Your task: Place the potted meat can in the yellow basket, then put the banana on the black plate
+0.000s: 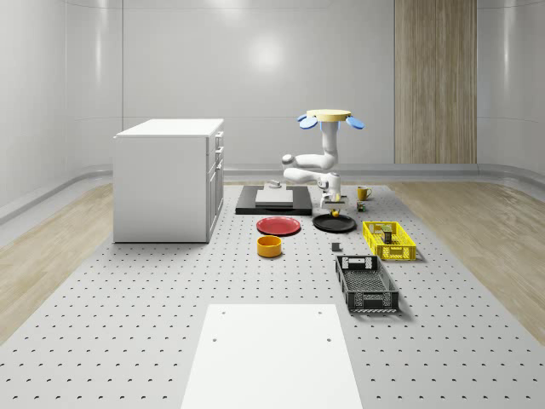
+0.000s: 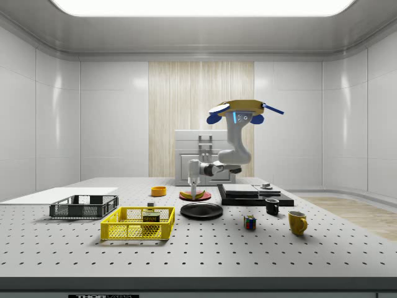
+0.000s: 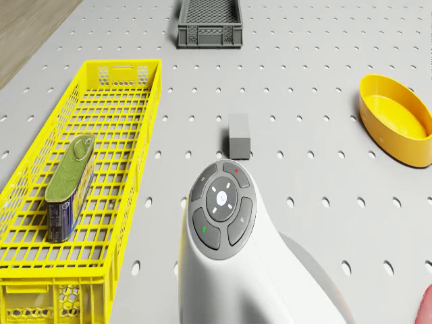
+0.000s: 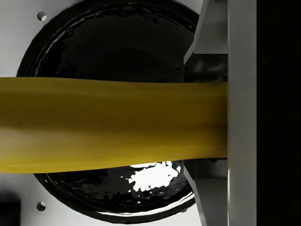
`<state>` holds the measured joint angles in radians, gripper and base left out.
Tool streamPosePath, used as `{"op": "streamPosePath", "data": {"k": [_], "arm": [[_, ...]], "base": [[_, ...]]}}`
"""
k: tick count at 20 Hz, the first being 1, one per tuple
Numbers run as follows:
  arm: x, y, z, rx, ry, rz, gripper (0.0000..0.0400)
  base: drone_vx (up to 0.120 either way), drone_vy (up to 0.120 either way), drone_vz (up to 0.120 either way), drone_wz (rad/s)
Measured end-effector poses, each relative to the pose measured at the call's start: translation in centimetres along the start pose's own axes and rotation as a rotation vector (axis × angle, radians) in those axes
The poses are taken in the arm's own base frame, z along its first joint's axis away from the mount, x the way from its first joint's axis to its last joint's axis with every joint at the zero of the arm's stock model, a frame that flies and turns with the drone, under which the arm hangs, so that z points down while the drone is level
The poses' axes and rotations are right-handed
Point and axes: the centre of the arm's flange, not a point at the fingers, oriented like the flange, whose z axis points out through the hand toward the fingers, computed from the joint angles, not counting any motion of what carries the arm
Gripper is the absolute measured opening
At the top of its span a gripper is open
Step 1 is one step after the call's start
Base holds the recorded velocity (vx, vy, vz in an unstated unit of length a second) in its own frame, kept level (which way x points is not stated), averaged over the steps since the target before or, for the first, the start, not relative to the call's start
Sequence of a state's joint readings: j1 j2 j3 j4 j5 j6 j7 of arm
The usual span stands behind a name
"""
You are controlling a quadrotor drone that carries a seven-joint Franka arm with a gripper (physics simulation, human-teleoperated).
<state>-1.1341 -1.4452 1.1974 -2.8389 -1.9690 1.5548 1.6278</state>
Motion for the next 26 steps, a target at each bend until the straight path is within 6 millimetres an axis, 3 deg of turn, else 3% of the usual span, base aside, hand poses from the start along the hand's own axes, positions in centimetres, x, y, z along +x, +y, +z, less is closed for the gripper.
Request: {"op": "streamPosePath", "data": {"k": [6,25,26], "arm": [[0.0,0.0,0.4,0.0,0.0,0.0,0.0201],[0.0,0.0,6.5,0.0,0.001,0.0,0.0201],[0.0,0.0,6.7,0.0,0.0,0.0,0.023]], "base": [[-0.06,0.0,0.0,0.0],[0.0,0.0,0.0,0.0],[0.0,0.0,0.0,0.0]]}}
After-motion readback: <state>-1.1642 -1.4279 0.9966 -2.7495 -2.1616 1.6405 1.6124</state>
